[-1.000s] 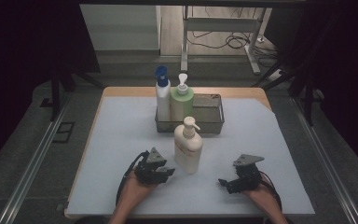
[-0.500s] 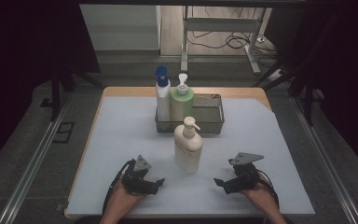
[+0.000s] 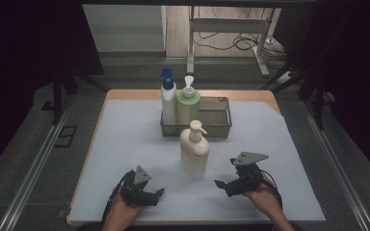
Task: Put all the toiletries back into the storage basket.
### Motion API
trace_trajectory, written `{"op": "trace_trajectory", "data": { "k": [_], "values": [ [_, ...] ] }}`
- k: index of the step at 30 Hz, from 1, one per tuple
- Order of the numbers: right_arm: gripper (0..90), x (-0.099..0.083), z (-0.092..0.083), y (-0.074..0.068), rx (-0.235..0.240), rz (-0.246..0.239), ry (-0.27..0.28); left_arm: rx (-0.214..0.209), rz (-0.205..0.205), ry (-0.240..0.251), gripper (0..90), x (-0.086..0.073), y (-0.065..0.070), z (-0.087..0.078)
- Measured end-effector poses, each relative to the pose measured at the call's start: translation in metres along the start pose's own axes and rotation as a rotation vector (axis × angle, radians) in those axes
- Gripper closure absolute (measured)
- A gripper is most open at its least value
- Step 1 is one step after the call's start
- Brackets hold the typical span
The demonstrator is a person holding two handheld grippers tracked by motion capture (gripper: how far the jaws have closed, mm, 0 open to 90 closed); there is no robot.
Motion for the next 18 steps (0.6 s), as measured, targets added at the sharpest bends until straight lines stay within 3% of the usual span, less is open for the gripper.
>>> {"op": "trace_trajectory", "data": {
  "k": [5,18],
  "values": [
    [1.1,0.011,0.001,-0.003,0.017,0.022,0.03,0.0,0.0,0.008,12.0,-0.001,0.0,0.0],
    [1.3,0.044,0.007,-0.016,0.01,-0.012,0.06,0.001,-0.004,0.016,12.0,-0.001,0.0,0.001]
  ]
}}
Point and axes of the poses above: each handheld gripper's, and its own axes: z roughly forward along the jaws, x roughly out of its top, y roughly to its right, the point moved 5 cm from there along z, roughly forward along the jaws, and after that the axes turned 6 degrees about -y, right-handed, at the moved point
